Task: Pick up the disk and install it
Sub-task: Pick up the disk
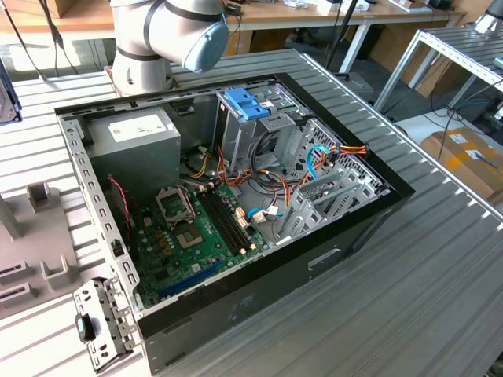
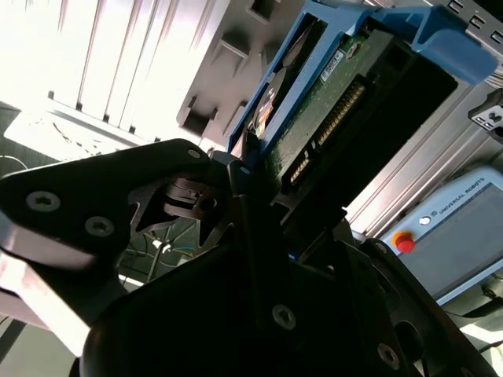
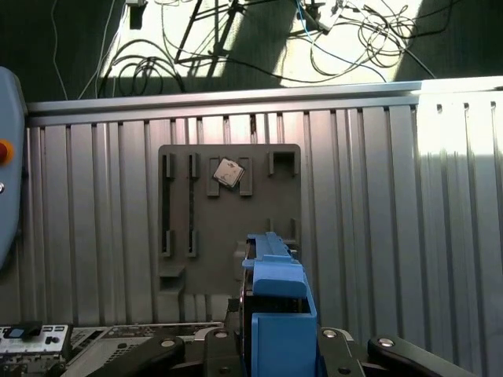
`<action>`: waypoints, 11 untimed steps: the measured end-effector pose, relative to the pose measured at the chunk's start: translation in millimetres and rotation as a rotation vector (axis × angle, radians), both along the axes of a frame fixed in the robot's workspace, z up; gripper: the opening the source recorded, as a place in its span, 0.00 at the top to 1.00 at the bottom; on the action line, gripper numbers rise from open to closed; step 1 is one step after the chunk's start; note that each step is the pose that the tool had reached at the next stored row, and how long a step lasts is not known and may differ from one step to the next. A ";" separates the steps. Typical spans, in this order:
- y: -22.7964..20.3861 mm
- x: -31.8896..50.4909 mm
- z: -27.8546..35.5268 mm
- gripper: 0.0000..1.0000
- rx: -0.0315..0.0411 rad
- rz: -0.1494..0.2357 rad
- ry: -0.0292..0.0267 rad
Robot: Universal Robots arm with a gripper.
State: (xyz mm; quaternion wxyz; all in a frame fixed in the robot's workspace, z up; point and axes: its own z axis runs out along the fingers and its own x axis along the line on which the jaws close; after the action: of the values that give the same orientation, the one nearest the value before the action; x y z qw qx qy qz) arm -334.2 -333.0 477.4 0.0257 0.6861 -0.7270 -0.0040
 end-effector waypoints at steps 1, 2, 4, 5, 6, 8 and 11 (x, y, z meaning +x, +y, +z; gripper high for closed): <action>0.0 0.6 0.0 0.64 0.0000 0.000 -0.0001; 0.0 1.3 0.0 0.64 0.0000 0.000 0.0000; 0.0 2.9 0.0 0.64 0.0000 0.000 0.0000; 0.0 3.6 0.0 0.64 0.0000 0.000 -0.0001; 0.0 4.7 0.0 0.64 0.0000 0.000 0.0000; 0.0 6.4 0.0 0.64 0.0000 0.000 0.0001; 0.0 10.1 0.0 0.64 0.0000 0.000 0.0001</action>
State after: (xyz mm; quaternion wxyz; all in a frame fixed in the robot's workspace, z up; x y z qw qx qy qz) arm -324.1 -333.0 477.3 0.0257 0.6861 -0.7270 -0.0040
